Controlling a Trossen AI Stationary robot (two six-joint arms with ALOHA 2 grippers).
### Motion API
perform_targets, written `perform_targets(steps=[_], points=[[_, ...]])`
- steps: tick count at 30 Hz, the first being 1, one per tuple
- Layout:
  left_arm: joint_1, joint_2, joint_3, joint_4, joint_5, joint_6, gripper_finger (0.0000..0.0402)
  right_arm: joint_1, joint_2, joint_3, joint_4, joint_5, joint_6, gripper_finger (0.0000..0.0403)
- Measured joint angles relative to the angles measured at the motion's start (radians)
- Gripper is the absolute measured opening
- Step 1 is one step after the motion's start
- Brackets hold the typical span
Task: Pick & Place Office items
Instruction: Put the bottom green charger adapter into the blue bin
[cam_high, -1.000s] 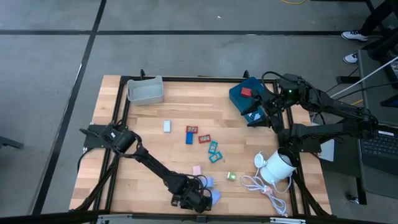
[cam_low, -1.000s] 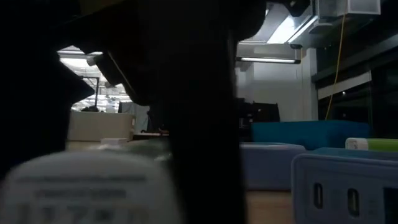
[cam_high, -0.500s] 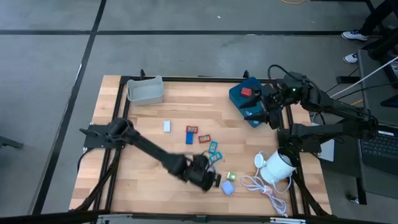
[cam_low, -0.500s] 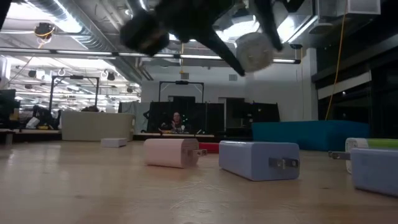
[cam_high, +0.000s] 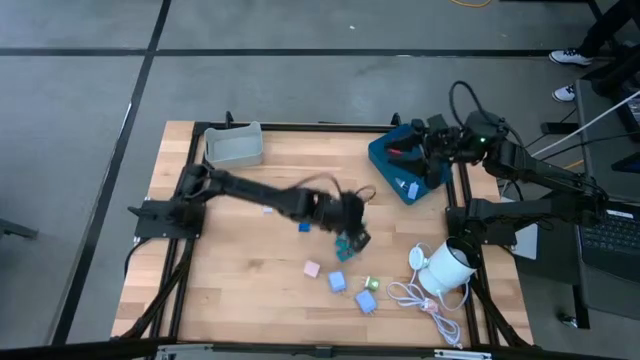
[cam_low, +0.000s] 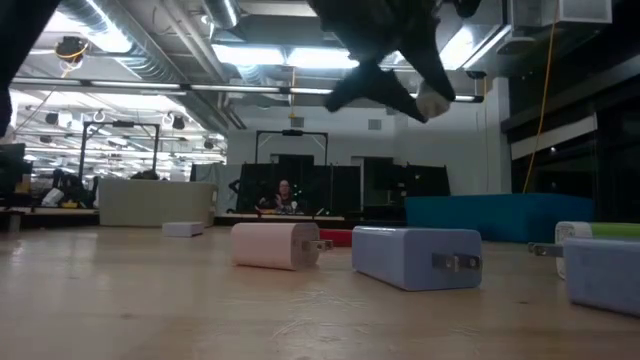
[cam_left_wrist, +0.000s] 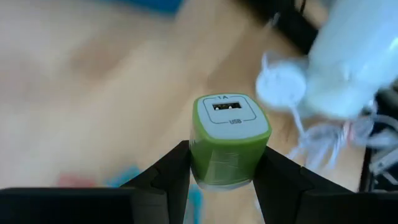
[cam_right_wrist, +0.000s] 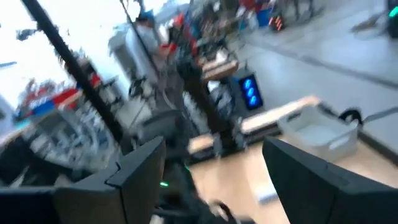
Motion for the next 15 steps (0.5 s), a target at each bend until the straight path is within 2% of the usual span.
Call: perform_targets(steps=[7,15], points=[[0.237,0.000,0.001,0.203,0.192,0.248,0.0142,0.000,-0.003,0.000,0.143,0.101,0.055,0.0277],[0.464,0.050,0.003,0.308,0.465,0.388,0.0142,0.000,-0.003,0.000,0.148,0.156,0.047,0.0277]])
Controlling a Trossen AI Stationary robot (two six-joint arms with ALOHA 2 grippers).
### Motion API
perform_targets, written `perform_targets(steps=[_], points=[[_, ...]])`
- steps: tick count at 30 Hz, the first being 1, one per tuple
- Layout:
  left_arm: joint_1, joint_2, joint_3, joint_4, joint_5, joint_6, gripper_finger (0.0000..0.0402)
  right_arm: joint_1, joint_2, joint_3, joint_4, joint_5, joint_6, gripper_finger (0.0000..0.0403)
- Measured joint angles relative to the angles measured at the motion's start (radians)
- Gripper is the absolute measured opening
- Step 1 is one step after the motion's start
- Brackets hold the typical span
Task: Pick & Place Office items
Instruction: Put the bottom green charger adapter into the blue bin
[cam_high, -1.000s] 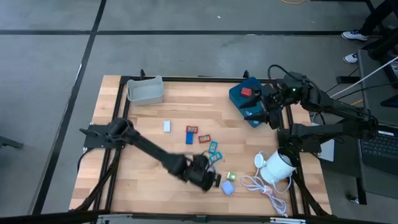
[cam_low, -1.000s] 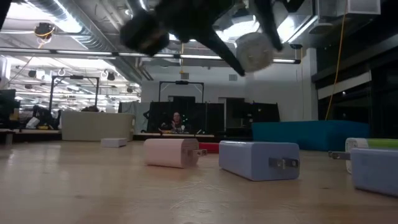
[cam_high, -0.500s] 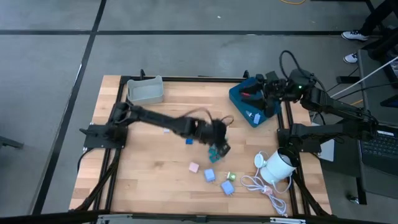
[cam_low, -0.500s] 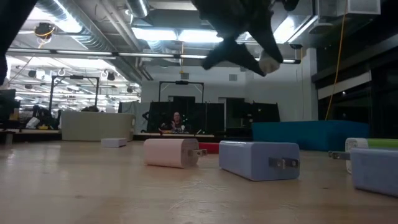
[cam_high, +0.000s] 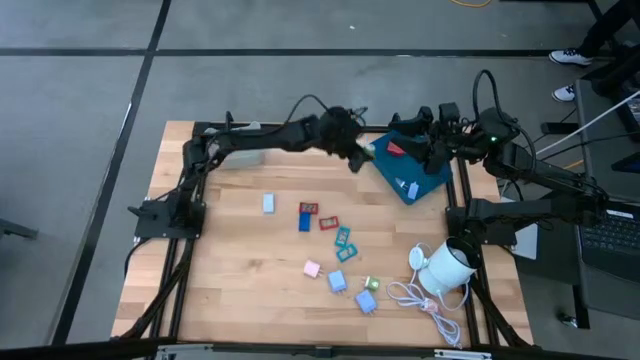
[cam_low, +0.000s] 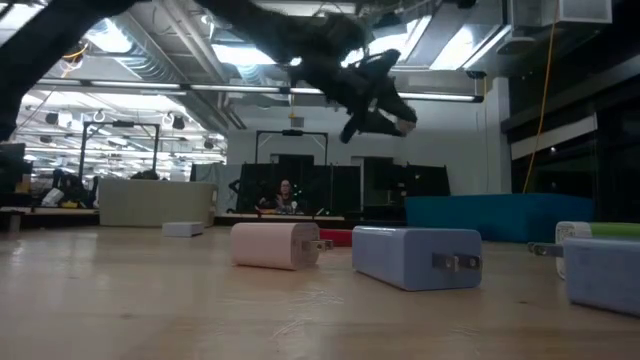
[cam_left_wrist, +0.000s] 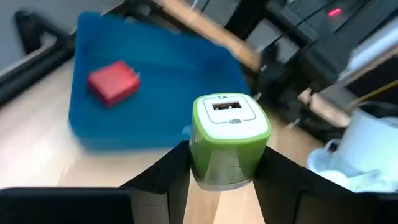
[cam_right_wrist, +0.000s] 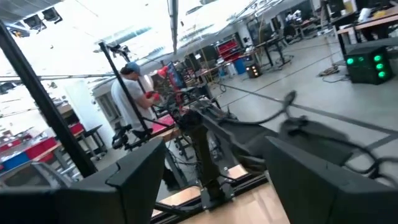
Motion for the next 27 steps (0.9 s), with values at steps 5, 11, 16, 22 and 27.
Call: perform_targets(steps=[5,11,16,22,27], points=[[0.087,0.077,0.001,0.127,0.203,-0.056,0.0142,0.000,0.000,0.000,0.000,0.019,-0.019,0.0277],[0.118,0.155,0.001,0.259,0.301,-0.089,0.0141,0.000,0.003,0.000,-0.001,0.030,-0.023,0.0277],[0.116,0.234,0.030,0.333,0.360,-0.133,0.0141,-0.001,0.003,0.000,-0.001,0.090,-0.012,0.0277],[0.117,0.370,0.230,0.360,0.471,-0.193,0.0141,-0.001,0.003,0.000,-0.037,0.195,0.022,0.0277],[0.117,0.497,0.498,0.346,0.492,-0.253,0.0141,0.000,0.003,0.000,-0.058,0.251,0.046,0.0277]])
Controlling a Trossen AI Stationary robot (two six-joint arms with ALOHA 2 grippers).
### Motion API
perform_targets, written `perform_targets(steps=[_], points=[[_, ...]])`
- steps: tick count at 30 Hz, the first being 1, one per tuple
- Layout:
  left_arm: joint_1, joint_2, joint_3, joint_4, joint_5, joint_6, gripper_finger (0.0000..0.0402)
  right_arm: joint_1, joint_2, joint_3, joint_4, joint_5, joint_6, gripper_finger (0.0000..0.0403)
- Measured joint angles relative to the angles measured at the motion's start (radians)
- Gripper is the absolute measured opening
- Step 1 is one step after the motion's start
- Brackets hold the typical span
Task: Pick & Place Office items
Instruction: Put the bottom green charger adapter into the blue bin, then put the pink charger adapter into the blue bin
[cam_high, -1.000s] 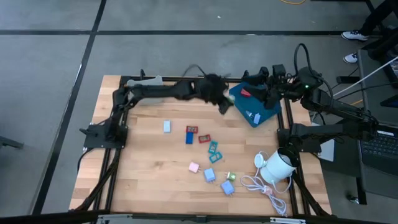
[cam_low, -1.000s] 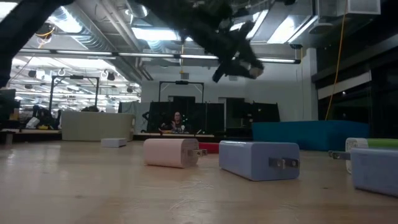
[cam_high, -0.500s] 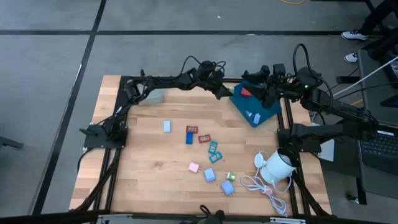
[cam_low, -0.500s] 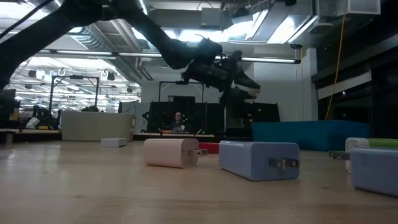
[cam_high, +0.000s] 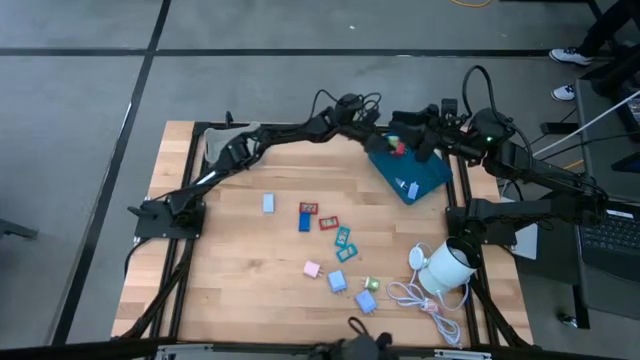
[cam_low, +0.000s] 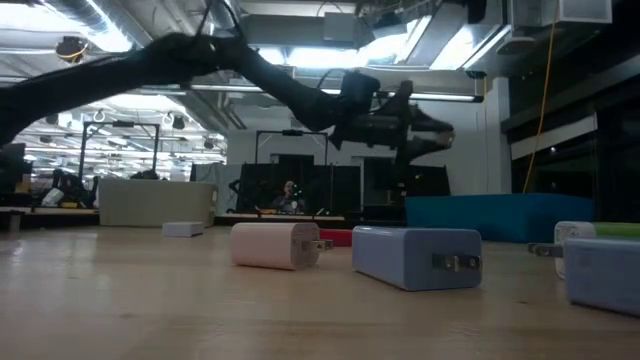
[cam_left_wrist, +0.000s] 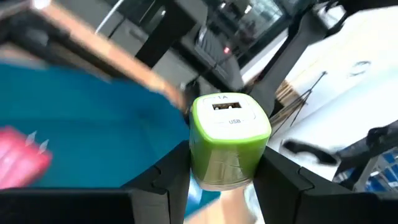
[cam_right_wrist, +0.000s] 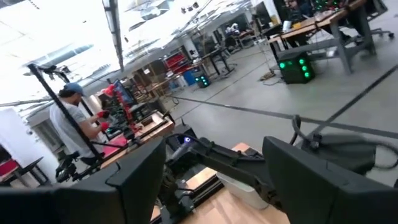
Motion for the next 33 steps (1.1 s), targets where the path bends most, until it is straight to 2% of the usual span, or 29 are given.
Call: perform_targets(steps=[3,5,11,15,18,22,25,29,33], points=[[0.003,0.081,0.155,-0.050,0.000,-0.014,0.0141,0.000,0.000,0.000,-0.007,0.007,0.008,0.0277],[0.005,0.093,0.129,0.000,-0.020,-0.033,0.0141,0.000,0.000,0.000,-0.008,0.007,0.009,0.0277],[0.012,0.120,0.110,-0.084,-0.026,-0.025,0.0141,-0.001,0.000,0.000,-0.012,0.022,0.007,0.0277],[0.003,0.130,0.110,-0.042,-0.070,-0.024,0.0141,0.000,0.000,0.000,-0.012,0.026,0.006,0.0277],[-0.001,0.128,0.111,0.020,-0.110,-0.031,0.0183,-0.001,0.000,0.000,-0.012,0.026,0.006,0.0277],[0.000,0.128,0.111,0.031,-0.126,-0.057,0.0258,0.000,0.000,0.000,-0.015,0.034,0.005,0.0277],[0.006,0.128,0.111,0.032,-0.126,-0.077,0.0297,-0.001,0.000,0.000,-0.017,0.041,-0.003,0.0277],[0.014,0.128,0.114,0.031,-0.121,-0.098,0.0320,0.000,0.000,0.000,-0.017,0.041,-0.010,0.0277],[0.024,0.115,0.154,0.052,-0.013,-0.133,0.0317,-0.001,0.000,0.000,-0.017,0.035,-0.003,0.0277]])
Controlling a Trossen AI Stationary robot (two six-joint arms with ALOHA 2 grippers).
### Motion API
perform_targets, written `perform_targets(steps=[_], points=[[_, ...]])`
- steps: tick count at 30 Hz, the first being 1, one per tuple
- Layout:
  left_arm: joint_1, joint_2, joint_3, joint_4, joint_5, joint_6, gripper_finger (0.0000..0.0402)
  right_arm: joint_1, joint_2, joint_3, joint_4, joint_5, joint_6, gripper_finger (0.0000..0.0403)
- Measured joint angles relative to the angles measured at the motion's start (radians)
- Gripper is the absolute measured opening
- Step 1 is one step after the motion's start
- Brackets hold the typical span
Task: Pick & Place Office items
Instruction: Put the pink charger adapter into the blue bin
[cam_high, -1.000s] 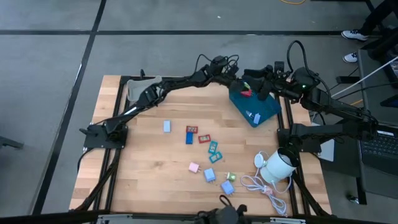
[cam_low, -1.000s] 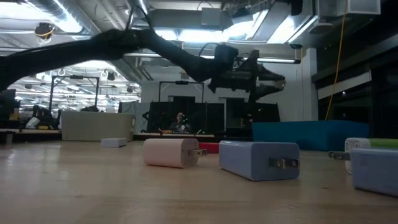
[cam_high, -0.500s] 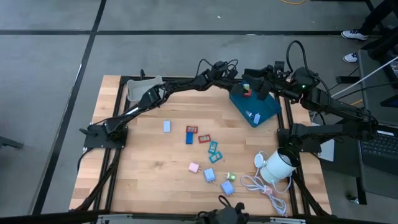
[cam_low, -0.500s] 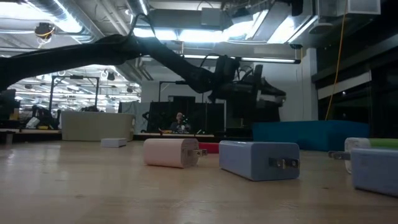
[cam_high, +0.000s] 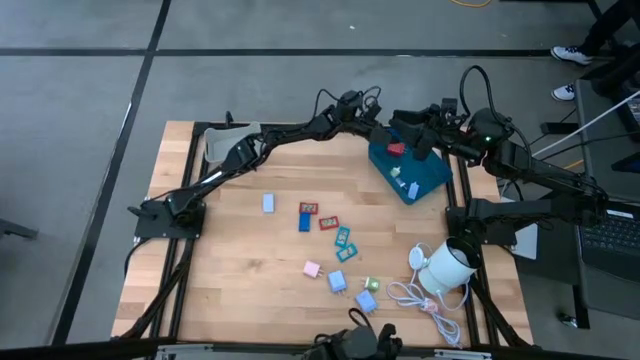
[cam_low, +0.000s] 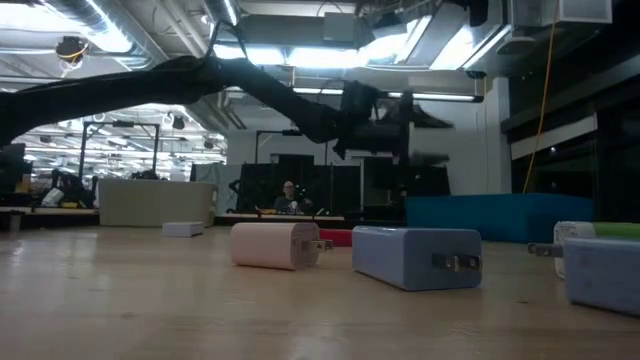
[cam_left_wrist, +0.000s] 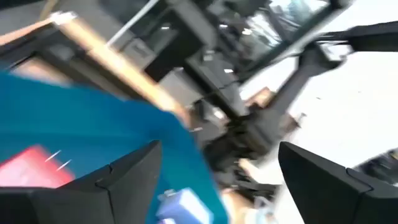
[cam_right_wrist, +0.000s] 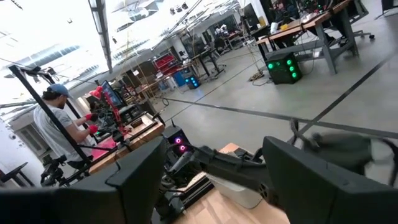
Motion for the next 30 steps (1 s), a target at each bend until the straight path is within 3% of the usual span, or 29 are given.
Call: perform_targets(steps=[9,14,17,20,24,28,30], points=[[0.050,-0.267,-0.009,-0.037,0.162,0.060,0.0277,0.010,0.000,0.000,-0.013,-0.136,0.039,0.0277],[0.117,-0.476,-0.009,-0.289,0.235,0.121,0.0253,0.017,0.009,0.000,-0.047,-0.201,0.035,0.0277],[0.144,-0.609,-0.009,-0.515,0.201,0.250,0.0241,0.017,0.039,0.000,-0.085,-0.258,0.031,0.0277],[0.149,-0.770,-0.009,-0.798,0.005,0.480,0.0235,0.017,0.095,0.000,-0.119,-0.332,0.019,0.0277],[0.097,-0.965,-0.009,-1.123,-0.425,0.696,0.0235,0.037,0.202,0.000,-0.158,-0.401,-0.023,0.0277],[-0.040,-1.131,-0.009,-1.301,-0.864,0.747,0.0235,0.099,0.298,0.001,-0.253,-0.411,-0.067,0.0277],[-0.125,-1.198,-0.008,-1.386,-1.023,0.726,0.0235,0.145,0.344,0.001,-0.342,-0.353,-0.094,0.0277]])
